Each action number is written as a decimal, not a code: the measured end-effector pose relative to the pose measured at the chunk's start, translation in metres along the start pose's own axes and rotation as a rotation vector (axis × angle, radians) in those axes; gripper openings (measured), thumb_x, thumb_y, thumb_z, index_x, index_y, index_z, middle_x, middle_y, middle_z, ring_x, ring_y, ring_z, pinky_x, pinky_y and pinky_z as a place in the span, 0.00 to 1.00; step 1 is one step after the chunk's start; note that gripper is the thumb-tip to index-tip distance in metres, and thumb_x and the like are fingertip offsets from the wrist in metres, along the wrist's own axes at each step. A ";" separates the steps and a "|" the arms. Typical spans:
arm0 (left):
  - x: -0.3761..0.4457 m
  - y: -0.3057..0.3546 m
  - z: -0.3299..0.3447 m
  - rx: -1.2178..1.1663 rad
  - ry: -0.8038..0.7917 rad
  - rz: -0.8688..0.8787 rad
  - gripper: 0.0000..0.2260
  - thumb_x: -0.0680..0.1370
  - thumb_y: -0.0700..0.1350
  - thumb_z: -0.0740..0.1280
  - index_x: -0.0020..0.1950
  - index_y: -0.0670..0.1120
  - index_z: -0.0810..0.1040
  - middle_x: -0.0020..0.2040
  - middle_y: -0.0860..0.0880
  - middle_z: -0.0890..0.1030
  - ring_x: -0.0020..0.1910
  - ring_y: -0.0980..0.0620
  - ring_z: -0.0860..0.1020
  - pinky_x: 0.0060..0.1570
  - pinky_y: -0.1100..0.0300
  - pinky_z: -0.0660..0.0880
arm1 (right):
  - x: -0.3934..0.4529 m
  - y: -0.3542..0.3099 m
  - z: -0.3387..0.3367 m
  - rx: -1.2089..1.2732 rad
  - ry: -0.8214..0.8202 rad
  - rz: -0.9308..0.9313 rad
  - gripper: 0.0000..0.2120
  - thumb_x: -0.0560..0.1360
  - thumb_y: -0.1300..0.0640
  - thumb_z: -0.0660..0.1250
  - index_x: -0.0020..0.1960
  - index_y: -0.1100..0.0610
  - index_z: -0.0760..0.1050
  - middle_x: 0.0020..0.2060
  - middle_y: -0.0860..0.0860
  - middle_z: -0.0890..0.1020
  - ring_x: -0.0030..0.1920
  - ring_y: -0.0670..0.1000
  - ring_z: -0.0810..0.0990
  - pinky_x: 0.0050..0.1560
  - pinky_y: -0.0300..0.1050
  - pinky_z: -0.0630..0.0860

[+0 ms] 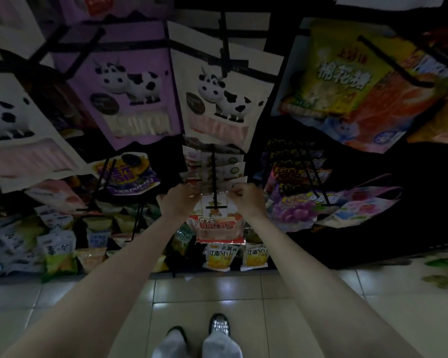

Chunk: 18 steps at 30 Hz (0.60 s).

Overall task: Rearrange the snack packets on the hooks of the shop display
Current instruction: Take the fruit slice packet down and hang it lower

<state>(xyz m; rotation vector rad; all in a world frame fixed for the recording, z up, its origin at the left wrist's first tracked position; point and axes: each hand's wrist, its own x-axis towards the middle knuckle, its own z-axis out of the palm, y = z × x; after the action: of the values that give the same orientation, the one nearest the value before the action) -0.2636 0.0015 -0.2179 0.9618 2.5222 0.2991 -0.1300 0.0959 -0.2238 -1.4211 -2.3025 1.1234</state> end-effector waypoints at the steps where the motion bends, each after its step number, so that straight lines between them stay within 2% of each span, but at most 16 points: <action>1: 0.001 0.000 0.000 0.005 0.006 0.000 0.13 0.80 0.54 0.59 0.54 0.53 0.81 0.49 0.46 0.81 0.54 0.44 0.75 0.59 0.49 0.62 | 0.001 0.000 0.001 0.002 0.004 0.009 0.08 0.77 0.58 0.65 0.50 0.59 0.82 0.46 0.52 0.84 0.47 0.50 0.81 0.38 0.37 0.69; 5: 0.006 0.003 0.005 -0.008 0.053 -0.005 0.13 0.79 0.52 0.60 0.49 0.50 0.82 0.47 0.47 0.81 0.52 0.44 0.76 0.58 0.49 0.63 | 0.001 -0.001 0.006 0.029 0.054 0.026 0.09 0.77 0.57 0.64 0.54 0.55 0.81 0.51 0.49 0.83 0.51 0.48 0.80 0.42 0.36 0.69; 7: 0.005 0.005 0.008 0.051 0.149 0.024 0.12 0.80 0.48 0.60 0.53 0.47 0.81 0.50 0.45 0.79 0.54 0.43 0.75 0.56 0.48 0.68 | -0.001 -0.003 0.007 0.021 0.076 0.022 0.09 0.78 0.58 0.63 0.55 0.55 0.80 0.51 0.48 0.83 0.51 0.48 0.80 0.41 0.37 0.70; 9: -0.001 0.002 0.010 0.003 0.214 0.085 0.11 0.79 0.43 0.61 0.59 0.44 0.78 0.57 0.43 0.76 0.58 0.42 0.73 0.56 0.45 0.72 | -0.005 -0.004 0.006 0.023 0.080 0.020 0.09 0.78 0.59 0.62 0.55 0.57 0.78 0.51 0.51 0.82 0.49 0.50 0.80 0.41 0.39 0.73; 12: -0.018 -0.006 0.002 -0.184 0.275 0.244 0.15 0.75 0.36 0.64 0.60 0.44 0.76 0.59 0.42 0.73 0.57 0.40 0.72 0.52 0.42 0.73 | -0.020 -0.005 -0.013 0.098 0.128 -0.002 0.10 0.78 0.61 0.62 0.58 0.60 0.75 0.52 0.54 0.81 0.48 0.49 0.79 0.37 0.30 0.70; 15: -0.036 -0.011 -0.023 -0.315 0.408 0.379 0.16 0.73 0.32 0.64 0.59 0.42 0.75 0.57 0.40 0.73 0.54 0.40 0.74 0.50 0.49 0.74 | -0.039 -0.021 -0.055 0.164 0.264 -0.118 0.13 0.77 0.62 0.63 0.61 0.62 0.72 0.52 0.54 0.80 0.48 0.48 0.79 0.42 0.31 0.69; 16: -0.041 -0.011 -0.035 -0.341 0.446 0.401 0.16 0.73 0.31 0.64 0.59 0.41 0.75 0.57 0.40 0.73 0.54 0.41 0.74 0.49 0.52 0.72 | -0.043 -0.031 -0.071 0.219 0.320 -0.149 0.13 0.77 0.63 0.64 0.61 0.62 0.72 0.52 0.53 0.80 0.47 0.46 0.78 0.41 0.28 0.69; 18: -0.047 -0.007 -0.061 -0.371 0.499 0.411 0.15 0.74 0.31 0.63 0.60 0.40 0.73 0.58 0.40 0.72 0.55 0.42 0.74 0.47 0.52 0.72 | -0.046 -0.057 -0.101 0.315 0.418 -0.213 0.15 0.76 0.62 0.65 0.62 0.60 0.69 0.54 0.51 0.78 0.46 0.42 0.76 0.41 0.24 0.69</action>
<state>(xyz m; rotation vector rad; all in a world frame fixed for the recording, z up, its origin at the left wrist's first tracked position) -0.2640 -0.0379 -0.1517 1.3674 2.5115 1.2173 -0.0909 0.0931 -0.1050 -1.1326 -1.8406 0.9635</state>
